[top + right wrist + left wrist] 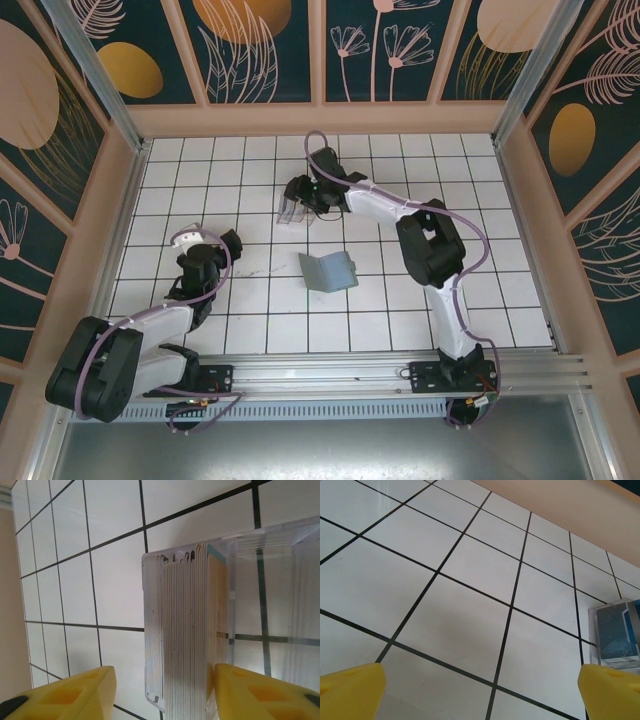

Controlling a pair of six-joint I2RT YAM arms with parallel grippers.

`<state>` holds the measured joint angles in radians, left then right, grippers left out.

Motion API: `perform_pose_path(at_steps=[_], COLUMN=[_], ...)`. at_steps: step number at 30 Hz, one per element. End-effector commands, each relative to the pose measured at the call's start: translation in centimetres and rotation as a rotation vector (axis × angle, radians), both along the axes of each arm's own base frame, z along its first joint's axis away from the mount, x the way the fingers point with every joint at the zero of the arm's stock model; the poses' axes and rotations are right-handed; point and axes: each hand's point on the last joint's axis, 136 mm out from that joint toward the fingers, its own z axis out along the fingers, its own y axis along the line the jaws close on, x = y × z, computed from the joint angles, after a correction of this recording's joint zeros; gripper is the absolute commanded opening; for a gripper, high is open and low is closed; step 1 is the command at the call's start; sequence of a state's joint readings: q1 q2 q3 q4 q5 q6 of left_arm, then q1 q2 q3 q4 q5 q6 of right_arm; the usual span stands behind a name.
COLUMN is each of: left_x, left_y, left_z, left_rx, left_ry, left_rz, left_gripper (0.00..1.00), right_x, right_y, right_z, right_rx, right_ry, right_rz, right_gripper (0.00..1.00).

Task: Put the credit cards into the card holder
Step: Pick up the credit card from the storage box.

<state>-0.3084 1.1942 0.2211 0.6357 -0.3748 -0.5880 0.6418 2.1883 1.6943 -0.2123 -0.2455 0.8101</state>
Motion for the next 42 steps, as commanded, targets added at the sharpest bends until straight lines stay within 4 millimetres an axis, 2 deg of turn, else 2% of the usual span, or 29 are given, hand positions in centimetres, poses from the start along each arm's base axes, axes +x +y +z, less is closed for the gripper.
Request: perform_pose_path(at_steps=[1, 15, 26, 34, 42], left_x=[0.4, 1.0, 1.6, 1.8, 1.9], left_y=[0.0, -0.7, -1.5, -2.2, -2.3], left_z=[0.7, 0.2, -0.1, -0.2, -0.4], left_rx=[-0.022, -0.021, -0.026, -0.032, -0.038], left_ry=[-0.029, 0.001, 0.016, 0.019, 0.022], left_rz=[0.012, -0.019, -0.057, -0.089, -0.094], left_gripper=[0.99, 0.99, 0.98, 0.99, 0.99], right_x=[-0.3, -0.5, -0.9, -0.9, -0.9], right_y=[0.8, -0.2, -1.0, -0.6, -0.7], right_z=[2.6, 3.7, 2.7, 2.9, 2.8], right_rx=[0.082, 0.076, 0.045, 0.058, 0.044], right_ry=[-0.046, -0.095, -0.084, -0.092, -0.091], right_rz=[0.047, 0.042, 0.034, 0.058, 0.058], right_gripper=[0.52, 0.45, 0.44, 0.33, 0.26])
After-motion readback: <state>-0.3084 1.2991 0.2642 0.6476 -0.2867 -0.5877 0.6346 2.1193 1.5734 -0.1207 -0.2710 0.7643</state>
